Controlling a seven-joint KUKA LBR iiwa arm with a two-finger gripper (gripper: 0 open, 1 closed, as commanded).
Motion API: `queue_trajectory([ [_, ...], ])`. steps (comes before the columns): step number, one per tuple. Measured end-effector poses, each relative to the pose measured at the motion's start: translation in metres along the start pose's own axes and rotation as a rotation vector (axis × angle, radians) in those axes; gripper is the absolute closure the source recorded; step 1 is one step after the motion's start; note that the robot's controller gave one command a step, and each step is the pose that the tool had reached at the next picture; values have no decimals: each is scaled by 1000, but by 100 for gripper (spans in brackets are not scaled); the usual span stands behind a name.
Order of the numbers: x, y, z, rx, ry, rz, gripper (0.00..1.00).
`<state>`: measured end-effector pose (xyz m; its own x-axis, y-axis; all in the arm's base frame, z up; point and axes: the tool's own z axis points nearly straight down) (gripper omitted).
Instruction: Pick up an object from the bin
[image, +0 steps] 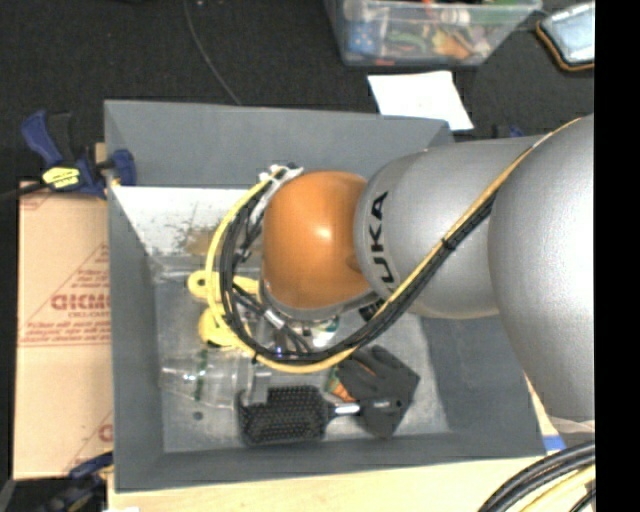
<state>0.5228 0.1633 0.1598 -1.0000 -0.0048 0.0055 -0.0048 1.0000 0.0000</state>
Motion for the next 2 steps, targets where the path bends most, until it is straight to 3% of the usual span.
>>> queue_trajectory([
  [1,-2,-1,-5,-1,-8,6,0],
  [2,41,-47,86,-5,-30,-234,0],
])
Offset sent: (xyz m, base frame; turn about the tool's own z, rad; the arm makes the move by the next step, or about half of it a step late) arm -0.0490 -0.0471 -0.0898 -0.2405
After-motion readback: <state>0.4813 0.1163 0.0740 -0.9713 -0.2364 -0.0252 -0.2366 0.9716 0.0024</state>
